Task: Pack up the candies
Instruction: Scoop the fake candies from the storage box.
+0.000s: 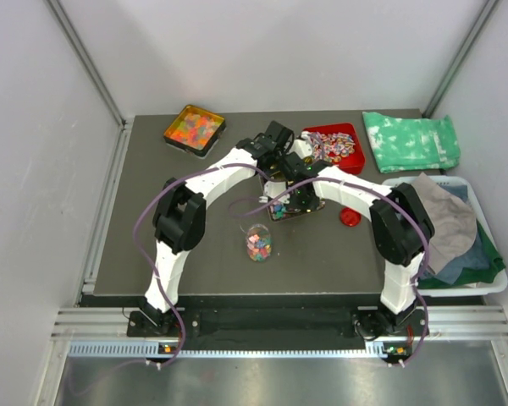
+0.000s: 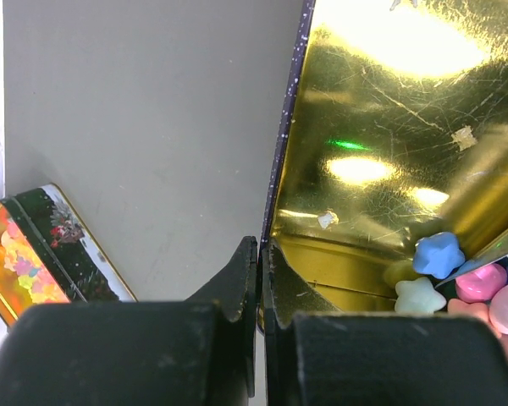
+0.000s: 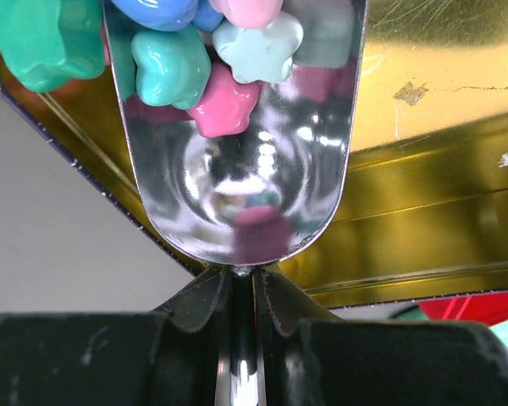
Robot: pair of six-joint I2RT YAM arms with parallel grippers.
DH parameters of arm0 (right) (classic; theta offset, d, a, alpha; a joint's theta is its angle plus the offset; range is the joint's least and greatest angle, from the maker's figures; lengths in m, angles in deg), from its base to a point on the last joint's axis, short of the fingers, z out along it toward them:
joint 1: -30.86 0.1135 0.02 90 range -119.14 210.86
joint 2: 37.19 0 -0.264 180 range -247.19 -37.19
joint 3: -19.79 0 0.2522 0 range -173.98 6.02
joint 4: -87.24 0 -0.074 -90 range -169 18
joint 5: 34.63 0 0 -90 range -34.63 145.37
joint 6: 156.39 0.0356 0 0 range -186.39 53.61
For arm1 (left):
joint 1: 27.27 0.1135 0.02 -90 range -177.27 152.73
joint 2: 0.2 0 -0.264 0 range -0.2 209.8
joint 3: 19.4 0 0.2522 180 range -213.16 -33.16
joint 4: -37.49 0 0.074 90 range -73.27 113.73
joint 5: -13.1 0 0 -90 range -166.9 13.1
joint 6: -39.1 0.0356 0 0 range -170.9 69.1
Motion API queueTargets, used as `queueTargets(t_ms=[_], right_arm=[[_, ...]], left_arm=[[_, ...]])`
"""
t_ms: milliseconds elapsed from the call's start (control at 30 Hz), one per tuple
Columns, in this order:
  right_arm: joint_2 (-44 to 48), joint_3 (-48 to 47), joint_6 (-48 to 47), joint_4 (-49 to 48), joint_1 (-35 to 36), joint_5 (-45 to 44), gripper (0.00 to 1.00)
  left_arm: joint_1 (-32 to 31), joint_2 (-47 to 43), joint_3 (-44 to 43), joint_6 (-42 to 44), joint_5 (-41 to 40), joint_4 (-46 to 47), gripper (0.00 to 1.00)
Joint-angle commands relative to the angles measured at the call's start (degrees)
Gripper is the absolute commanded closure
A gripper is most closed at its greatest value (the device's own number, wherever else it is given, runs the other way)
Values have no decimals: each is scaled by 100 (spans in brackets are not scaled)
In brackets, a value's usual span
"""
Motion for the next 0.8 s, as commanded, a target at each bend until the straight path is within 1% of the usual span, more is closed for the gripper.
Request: queueTargets(t_ms=[0,233,500,667,767], right_arm=[[-159,-230,557,276,-14,526,100],[-256,-397,1031,267,-23,771,100],[-204,-336,1234,-5,-49,1150,100],[-134,-283,1471,-242,-84,878,100],[-28,-143,1498,-401,-111,492,100]], left_arm=[[-4,-19,-285,-104,-280,279,100],[-4,-28,-276,-112,-253,200,100],[-4,-37,-276,-130,-218,156,100],[-4,-37,-258,-121,-253,147,100],[-4,-28,-267,-113,-262,147,100]])
